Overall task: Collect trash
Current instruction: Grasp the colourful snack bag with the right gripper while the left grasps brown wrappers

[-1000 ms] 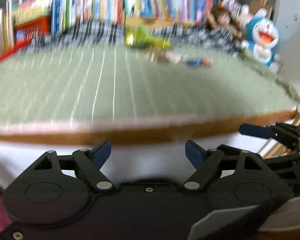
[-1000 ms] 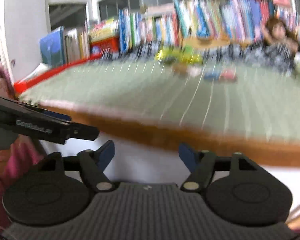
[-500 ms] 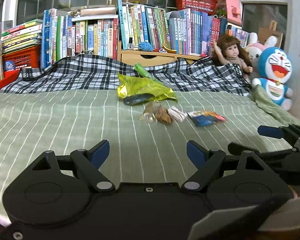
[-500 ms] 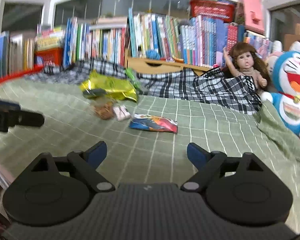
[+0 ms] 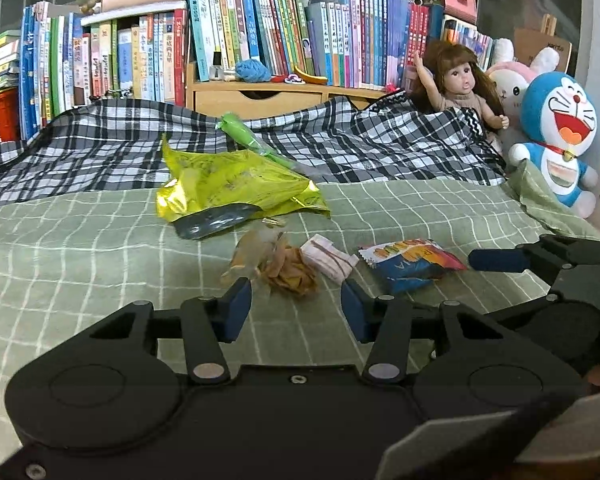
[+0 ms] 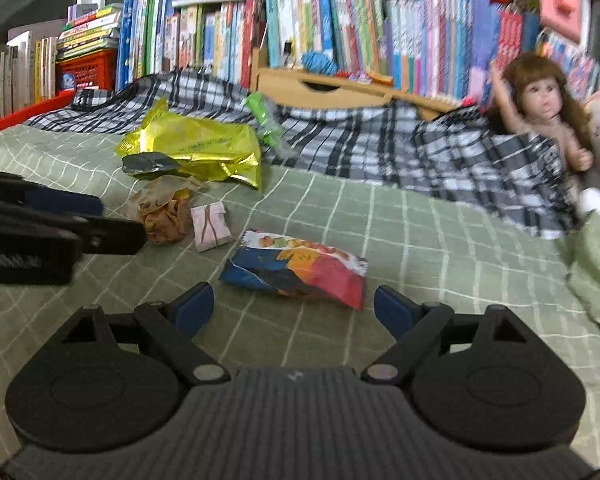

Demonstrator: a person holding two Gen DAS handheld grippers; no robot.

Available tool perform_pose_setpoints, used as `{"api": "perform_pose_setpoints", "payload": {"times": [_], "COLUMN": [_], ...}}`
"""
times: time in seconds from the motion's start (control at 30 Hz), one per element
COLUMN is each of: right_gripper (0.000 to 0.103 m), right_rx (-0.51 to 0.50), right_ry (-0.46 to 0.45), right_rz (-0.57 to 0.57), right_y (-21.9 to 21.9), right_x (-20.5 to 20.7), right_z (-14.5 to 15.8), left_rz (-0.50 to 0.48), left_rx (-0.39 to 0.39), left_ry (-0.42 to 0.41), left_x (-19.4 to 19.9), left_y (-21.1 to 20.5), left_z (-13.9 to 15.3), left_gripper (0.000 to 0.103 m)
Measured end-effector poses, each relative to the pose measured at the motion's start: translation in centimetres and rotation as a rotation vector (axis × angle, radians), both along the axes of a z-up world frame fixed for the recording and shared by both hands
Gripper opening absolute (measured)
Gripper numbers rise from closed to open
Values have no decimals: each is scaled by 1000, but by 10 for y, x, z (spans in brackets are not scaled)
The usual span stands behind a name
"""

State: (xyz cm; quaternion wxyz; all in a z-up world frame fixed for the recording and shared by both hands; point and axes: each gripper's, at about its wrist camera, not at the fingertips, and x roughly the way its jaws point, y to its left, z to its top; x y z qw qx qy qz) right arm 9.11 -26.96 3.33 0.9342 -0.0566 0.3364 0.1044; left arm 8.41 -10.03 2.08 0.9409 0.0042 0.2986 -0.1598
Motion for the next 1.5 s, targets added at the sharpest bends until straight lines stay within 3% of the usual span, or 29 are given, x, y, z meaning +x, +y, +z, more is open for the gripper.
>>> {"api": "perform_pose_setpoints", "payload": {"times": [0.13,0.23,0.3,0.37,0.5,0.57,0.6,0.63,0.7,0.77,0.87,1.03,1.2,1.3,1.33,1.37,1.4,1.43,1.5], "right_gripper": [90,70,42,31,21,21,21,21,24,38,71,87,88,86,82,68,56,55,52], "right_rx": [20,22,23,25,37,43,40,34,38,44,60,-18,-85,-77,-58,-30,-27,-36,-51], "right_ry": [32,36,30,22,11,8,5,0,4,-8,-33,-50,-11,37,65,73,75,69,55], "right_rz": [42,62,60,53,36,24,17,6,-10,-26,14,107,156,180,191,196,194,198,213], "right_y": [-1,-2,-3,-6,-14,-18,-20,-21,-26,-28,-30,-8,13,19,20,21,22,24,27], "right_x": [13,16,15,10,-2,-6,-7,-10,-11,-13,-14,-3,27,41,43,43,40,36,25], "right_z": [-1,-1,1,2,3,5,6,7,9,12,14,15,7,1,-1,0,1,2,4], "left_rz": [-15,-23,-21,-15,-19,-23,-24,-17,-13,-11,-28,-66,-89,-90,-90,-90,-91,-90,-97], "left_rx": [-1,7,13,17,21,19,19,23,24,7,6,24,46,57,63,68,72,73,73], "left_ry": [5,1,0,0,5,10,11,12,17,24,11,1,18,10,4,-1,-7,-16,-19], "left_x": [11,20,24,29,36,38,37,37,36,31,18,-7,-25,-35,-38,-40,-42,-43,-44], "left_y": [-9,-15,-19,-20,-20,-20,-20,-20,-19,-16,-12,-1,14,23,25,26,27,28,28], "left_z": [-6,-8,-10,-12,-17,-18,-17,-17,-17,-15,-10,-1,3,6,6,7,7,7,5], "left_gripper": [43,38,38,38,39,39,35,20,16,15,15,16,17,18,22,28,44,52,52]}}
